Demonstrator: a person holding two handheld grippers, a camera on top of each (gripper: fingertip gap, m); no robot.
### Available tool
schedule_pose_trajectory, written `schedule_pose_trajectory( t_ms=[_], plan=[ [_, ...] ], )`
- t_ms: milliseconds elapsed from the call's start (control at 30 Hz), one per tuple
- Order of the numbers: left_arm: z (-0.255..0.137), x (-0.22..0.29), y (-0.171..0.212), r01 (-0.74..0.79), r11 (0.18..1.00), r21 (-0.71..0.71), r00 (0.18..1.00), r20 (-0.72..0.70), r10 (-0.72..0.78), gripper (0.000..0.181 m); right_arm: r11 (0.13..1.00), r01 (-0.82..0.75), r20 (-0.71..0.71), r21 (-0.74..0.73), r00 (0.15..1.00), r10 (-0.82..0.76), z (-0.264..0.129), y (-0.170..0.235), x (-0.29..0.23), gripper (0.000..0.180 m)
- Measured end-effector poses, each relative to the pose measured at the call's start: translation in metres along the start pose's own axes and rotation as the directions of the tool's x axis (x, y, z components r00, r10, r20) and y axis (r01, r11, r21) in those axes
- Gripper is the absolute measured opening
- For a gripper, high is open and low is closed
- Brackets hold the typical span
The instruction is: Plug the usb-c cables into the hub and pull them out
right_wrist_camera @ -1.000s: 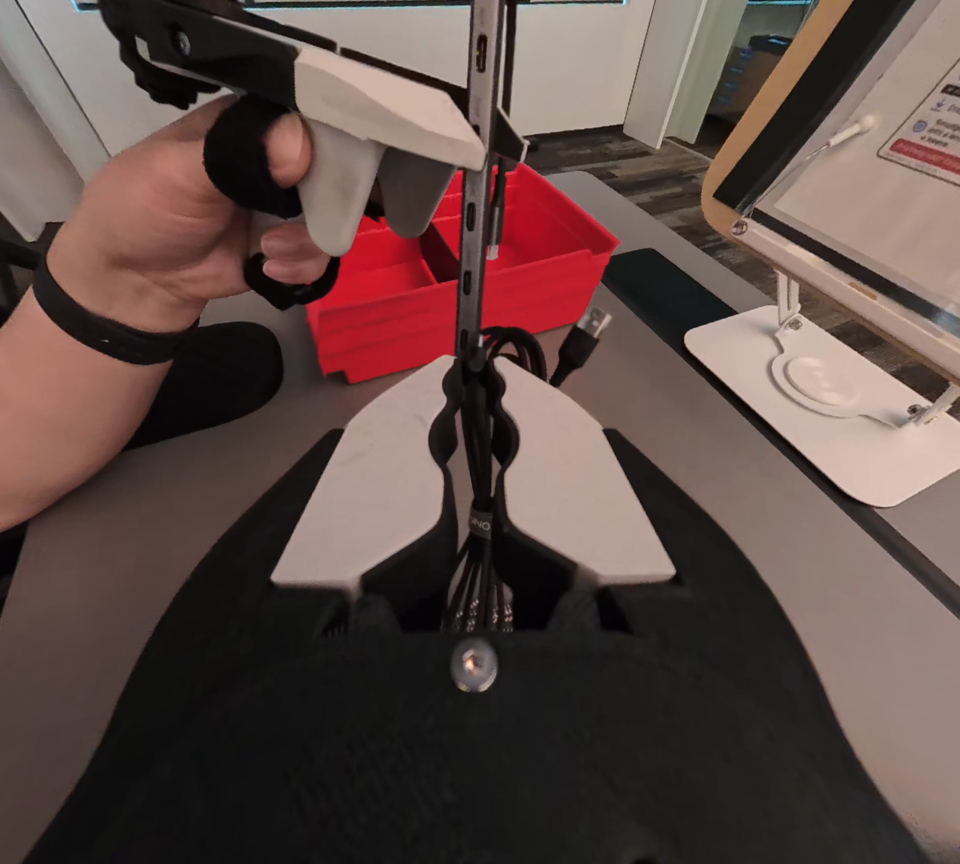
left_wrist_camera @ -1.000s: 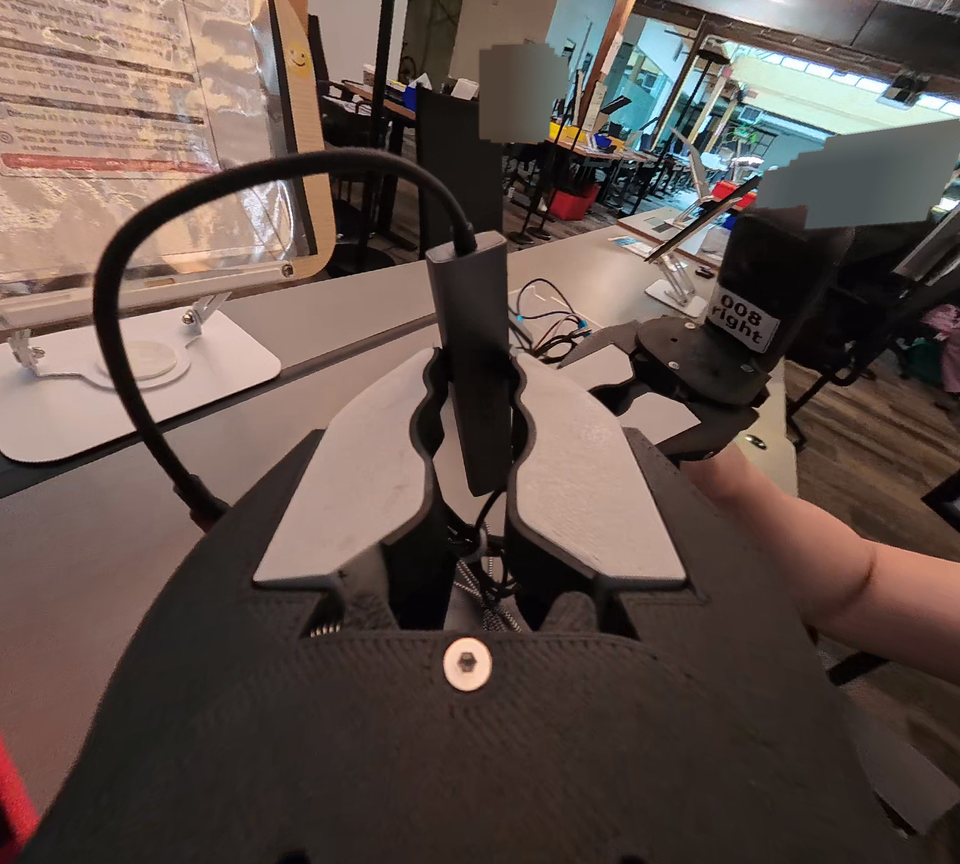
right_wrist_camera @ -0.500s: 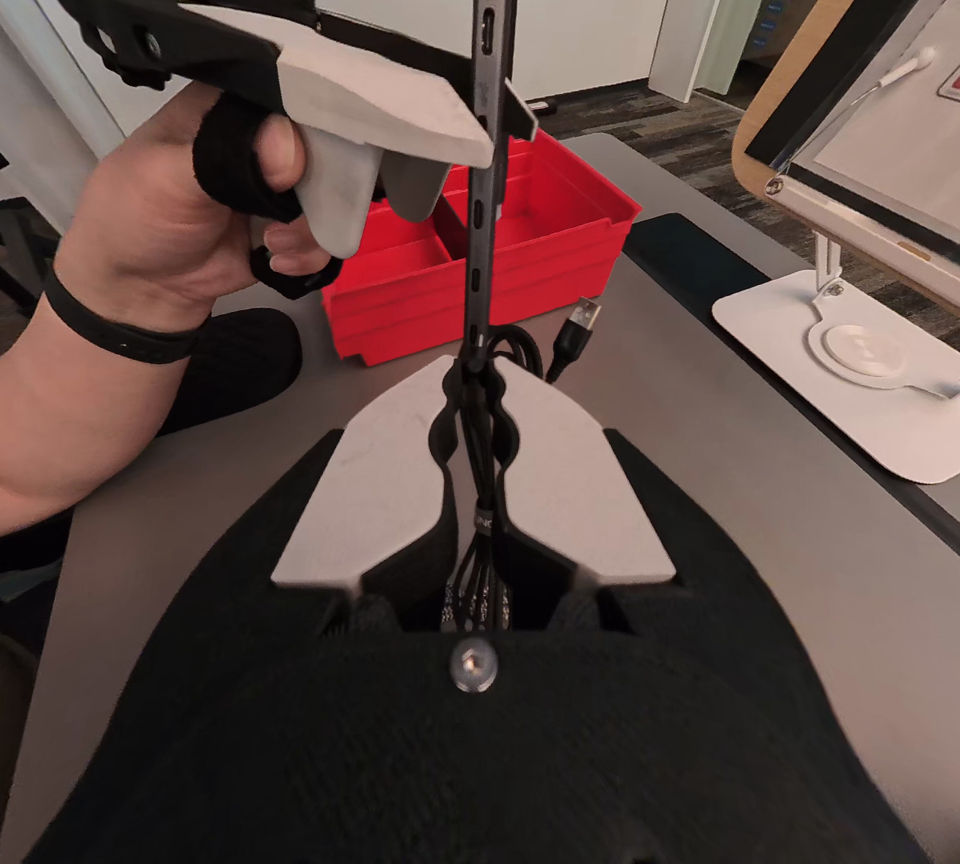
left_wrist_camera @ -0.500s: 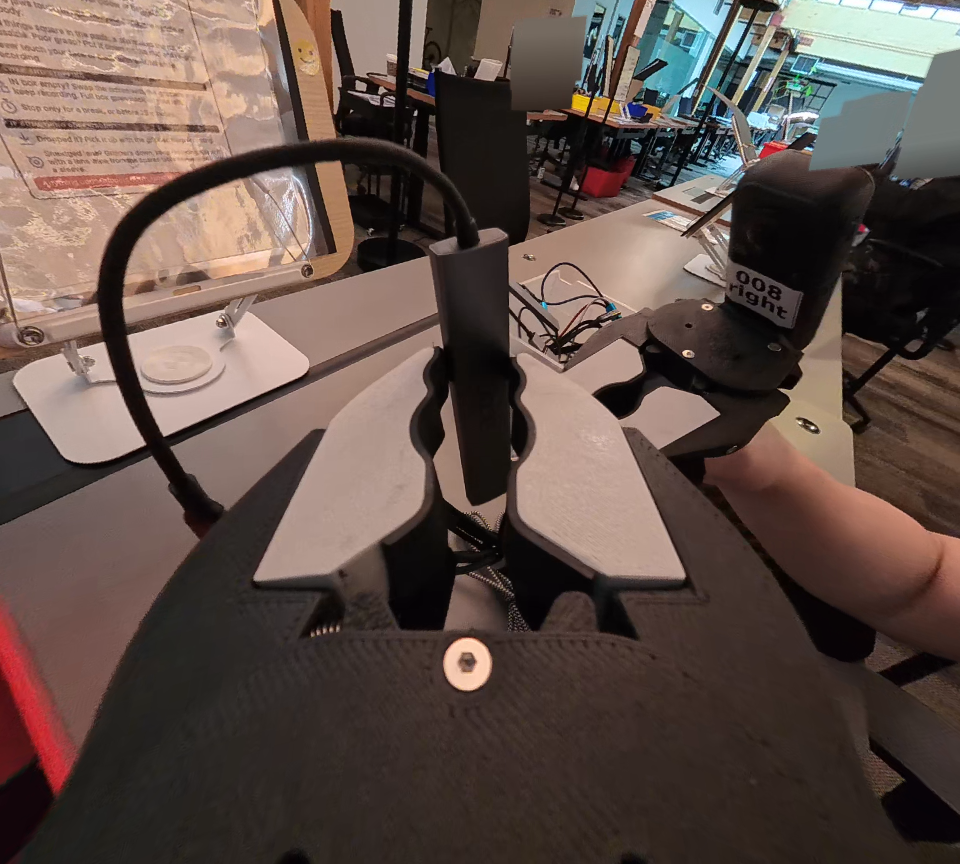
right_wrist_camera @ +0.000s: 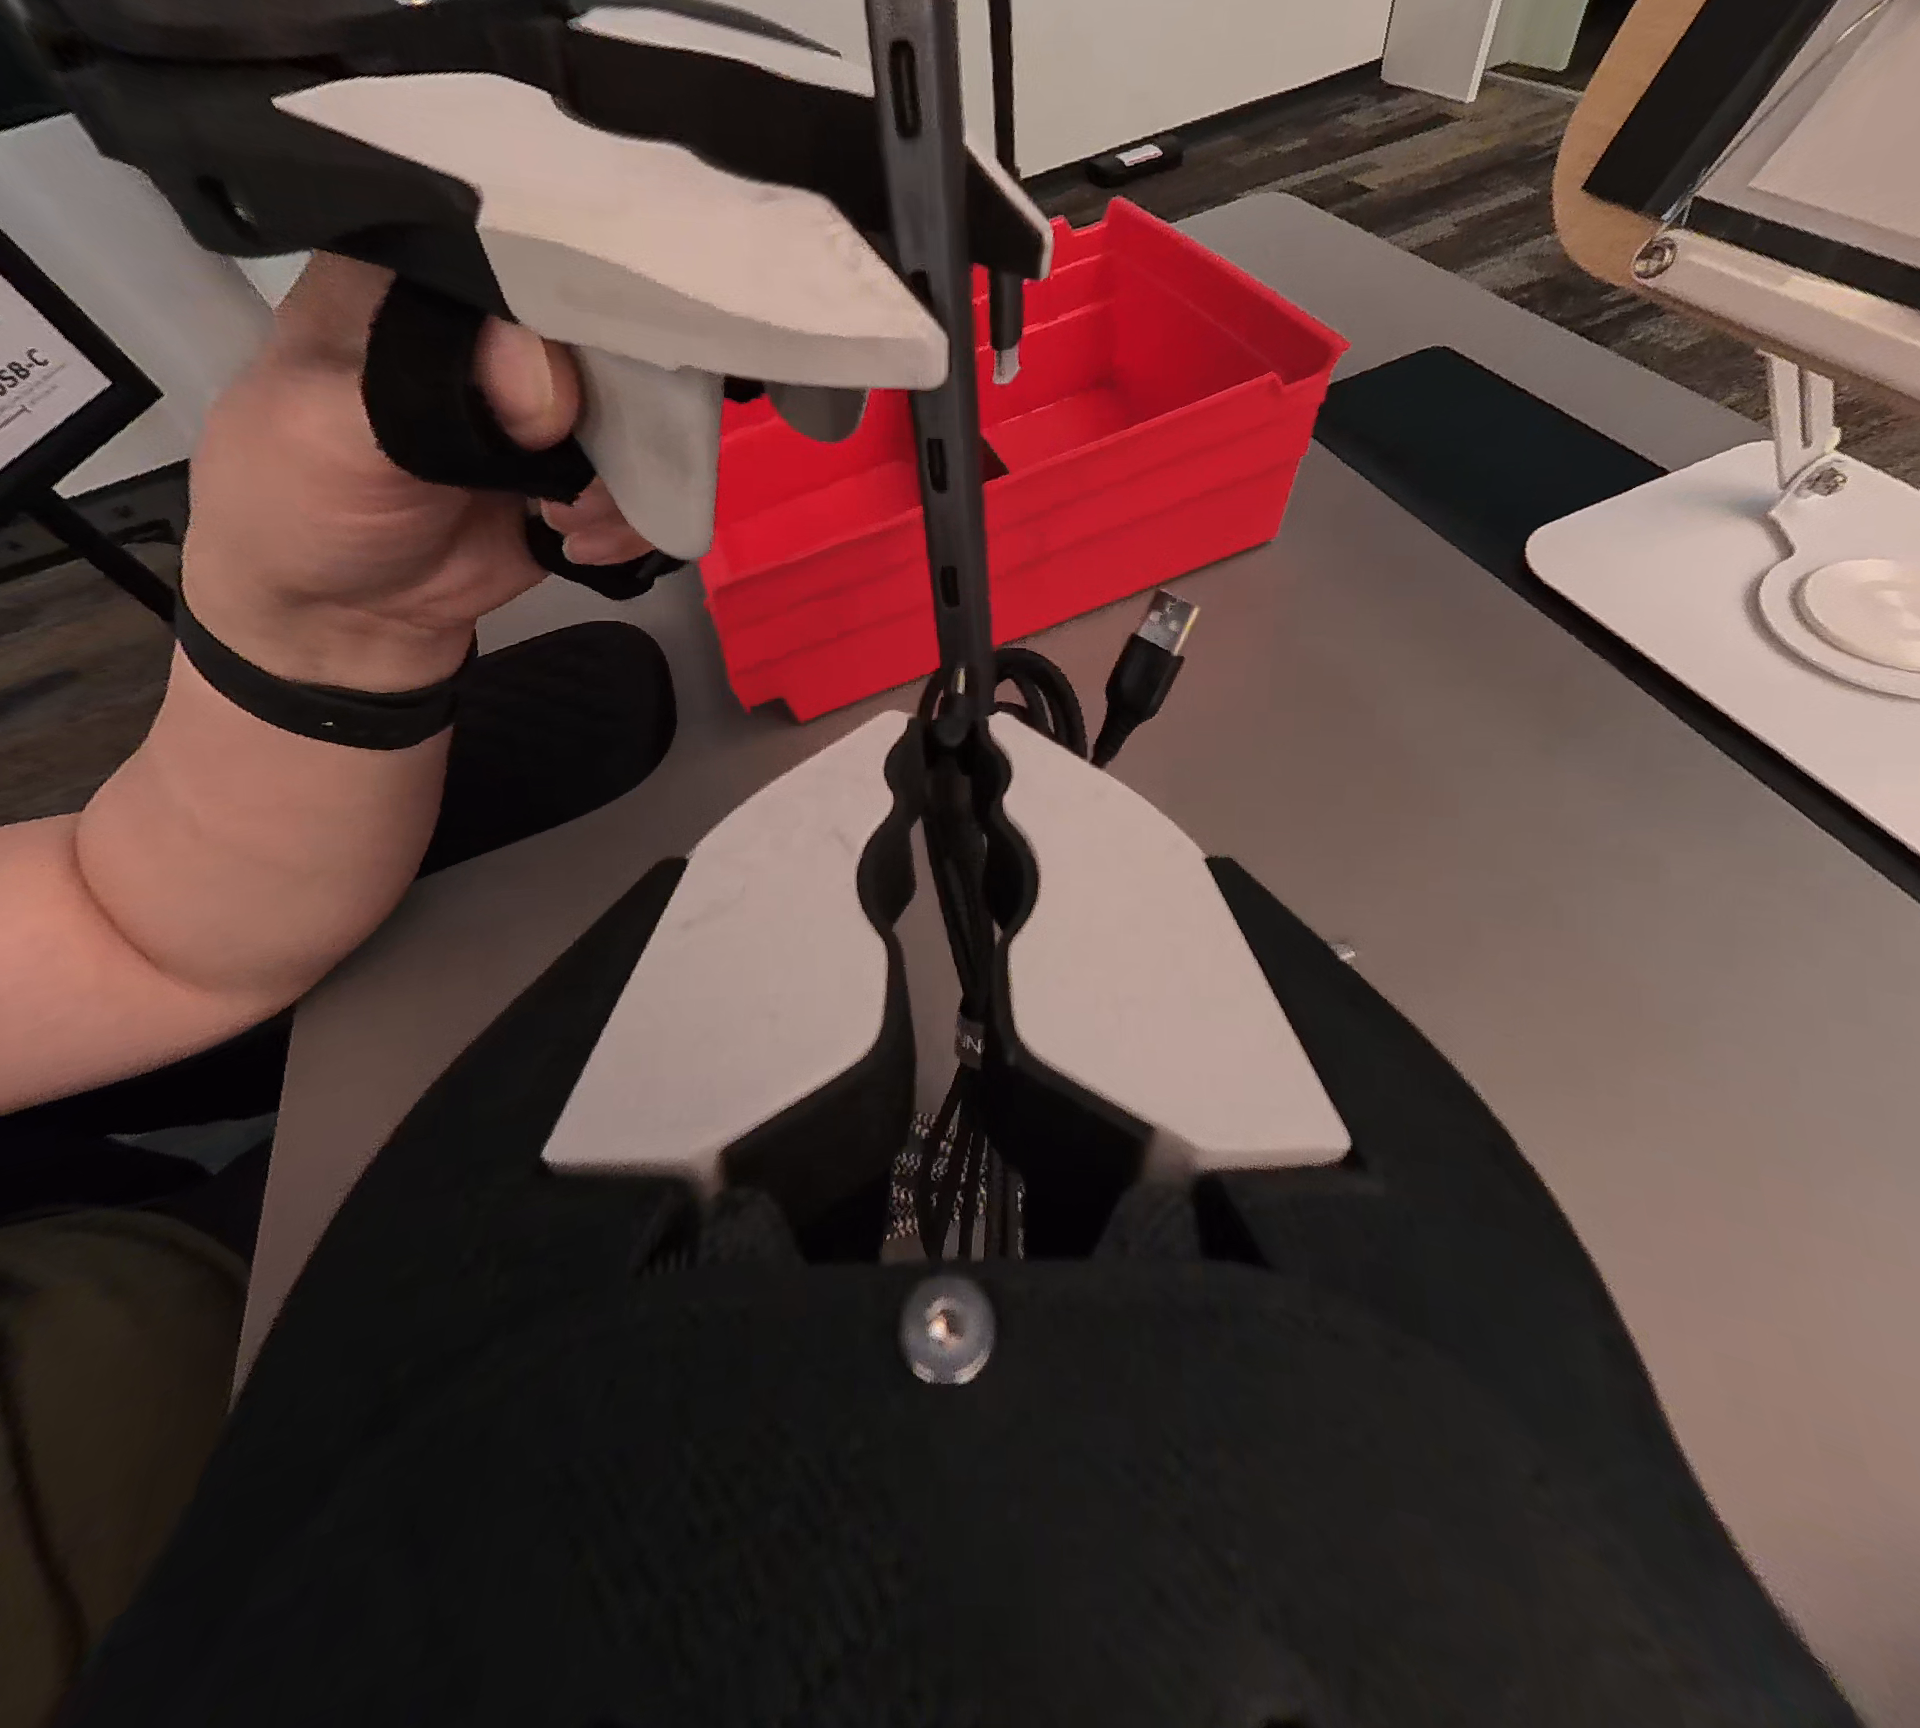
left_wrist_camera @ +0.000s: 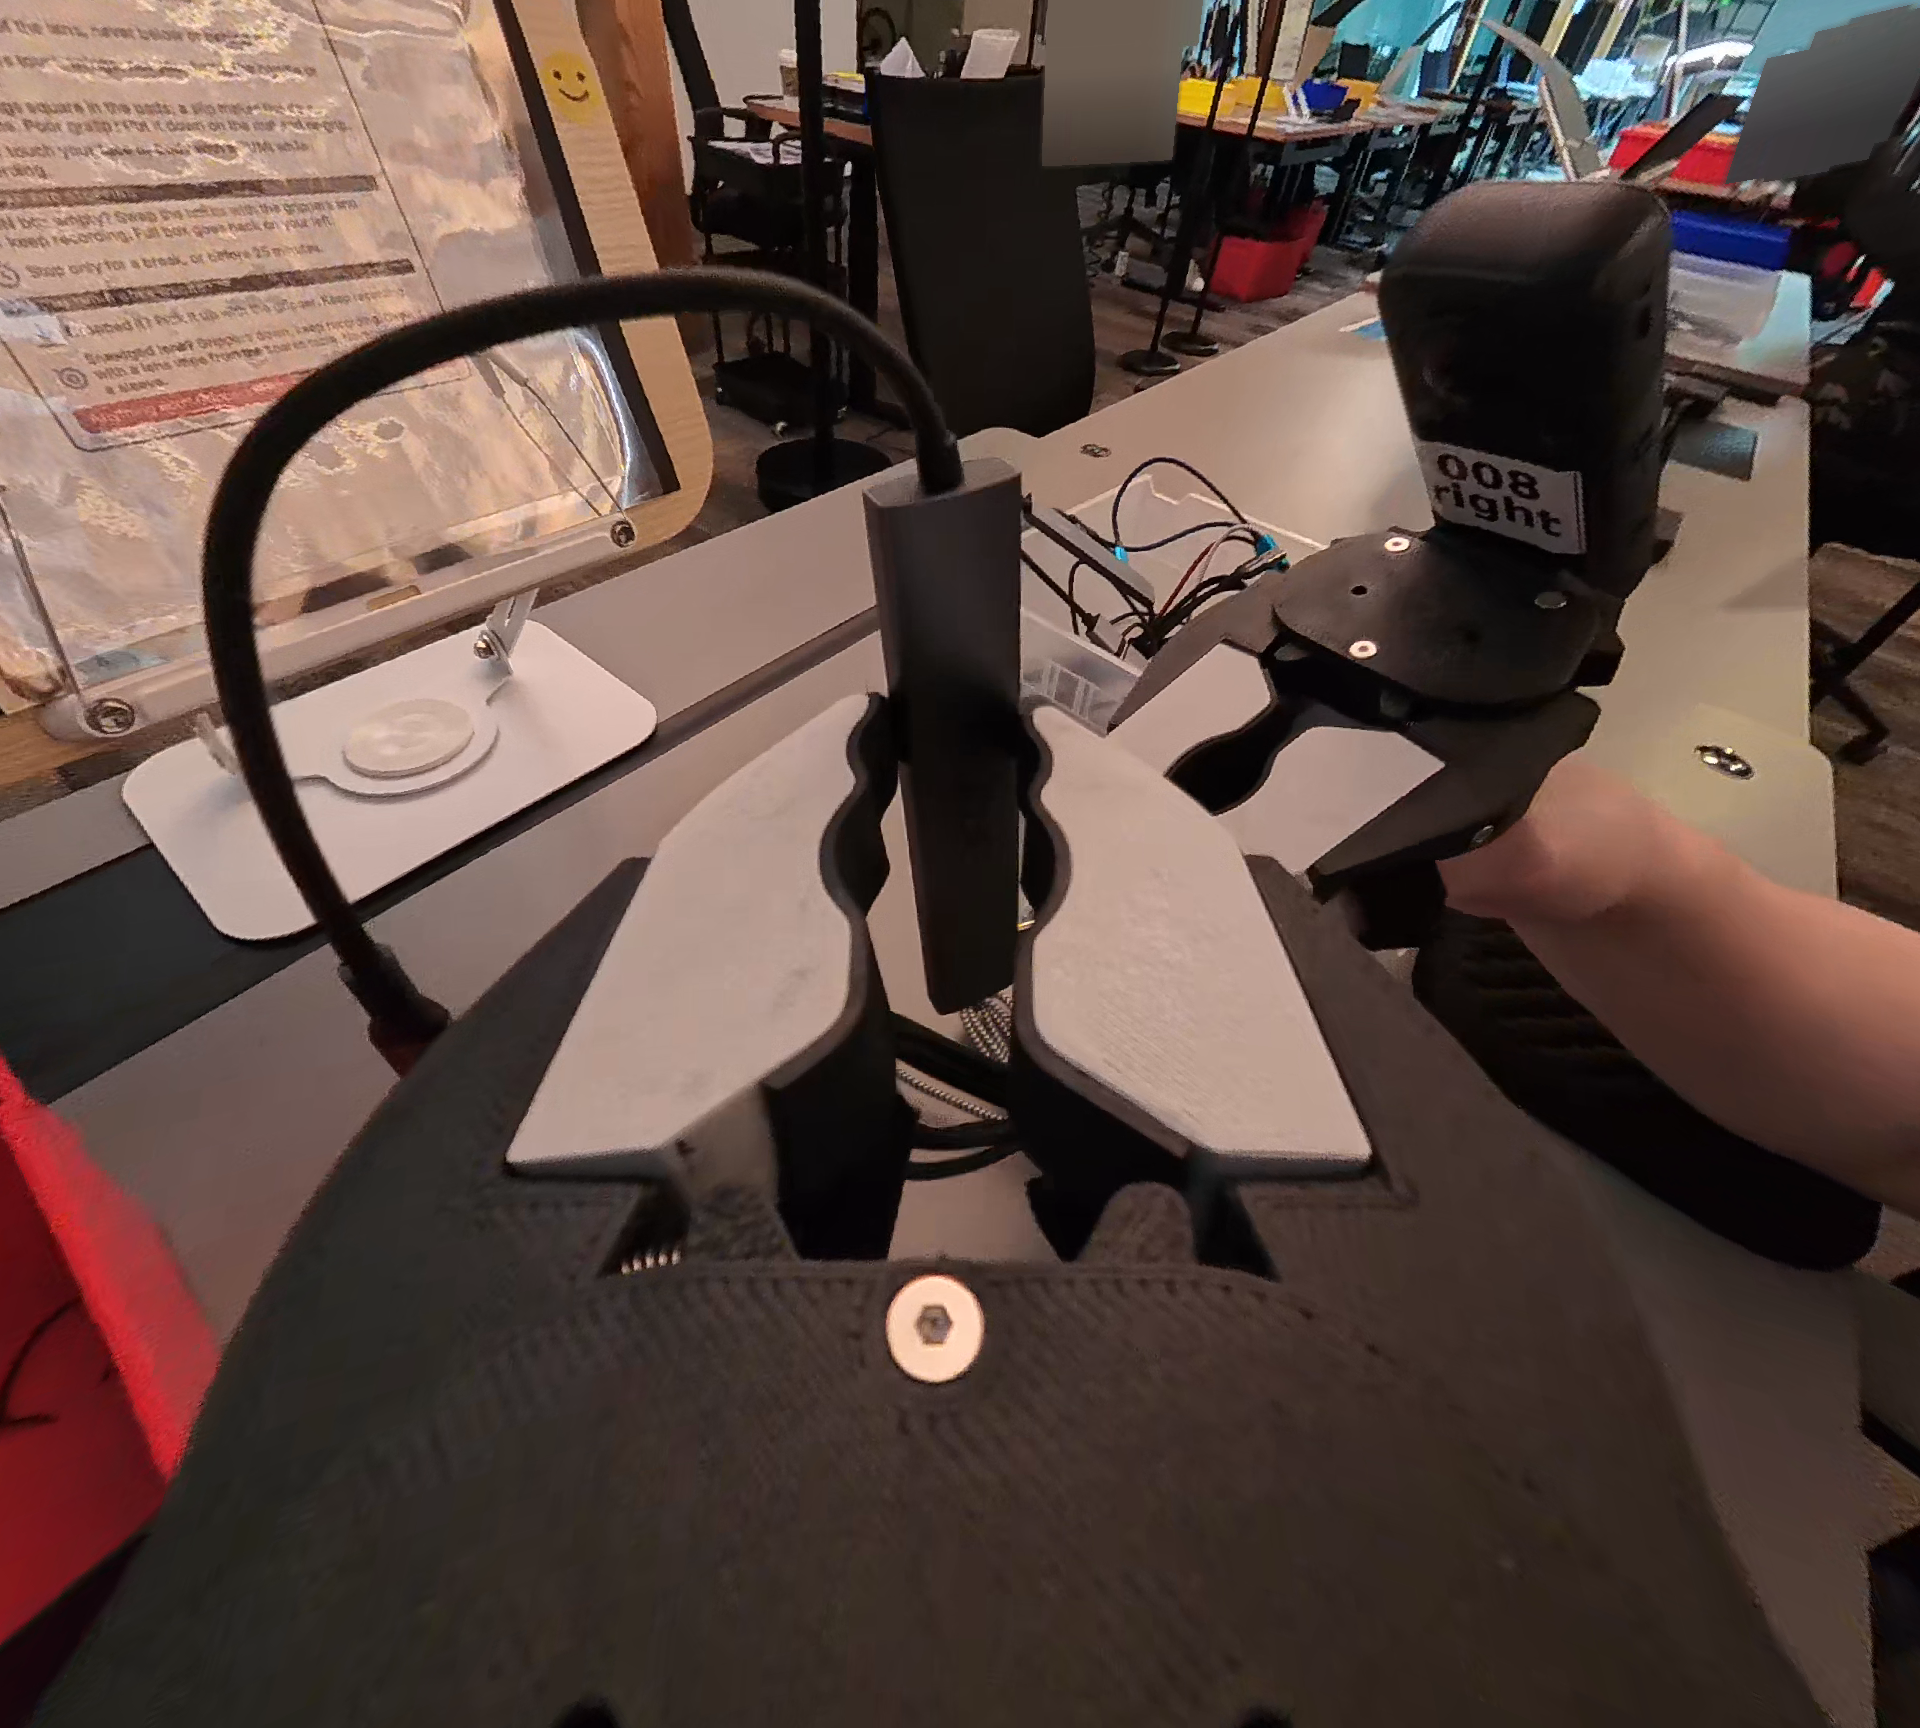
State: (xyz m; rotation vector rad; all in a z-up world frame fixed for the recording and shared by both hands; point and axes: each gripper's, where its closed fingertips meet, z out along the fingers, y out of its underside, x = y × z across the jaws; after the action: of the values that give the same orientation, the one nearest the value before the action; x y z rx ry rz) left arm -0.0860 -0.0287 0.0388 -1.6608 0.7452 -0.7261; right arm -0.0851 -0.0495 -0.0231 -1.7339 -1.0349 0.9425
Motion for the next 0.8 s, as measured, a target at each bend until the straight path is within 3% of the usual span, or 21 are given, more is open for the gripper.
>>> schedule_pose_trajectory(
  t_ms=[233,800],
  plan=[
    [0.004,0.003,0.005,-0.035,0.998,-0.043,0.999,0.029,0.036,0.022,0.998,-0.046,-0.006,-0.041,0.999,0.046,0.001,0.006,0.002,0.007],
    [0.011,0.012,0.004,0.117,0.993,0.017,0.992,-0.053,-0.116,0.022,0.999,-0.003,-0.057,-0.054,0.998,0.000,0.001,0.007,0.005,0.007]
  ],
)
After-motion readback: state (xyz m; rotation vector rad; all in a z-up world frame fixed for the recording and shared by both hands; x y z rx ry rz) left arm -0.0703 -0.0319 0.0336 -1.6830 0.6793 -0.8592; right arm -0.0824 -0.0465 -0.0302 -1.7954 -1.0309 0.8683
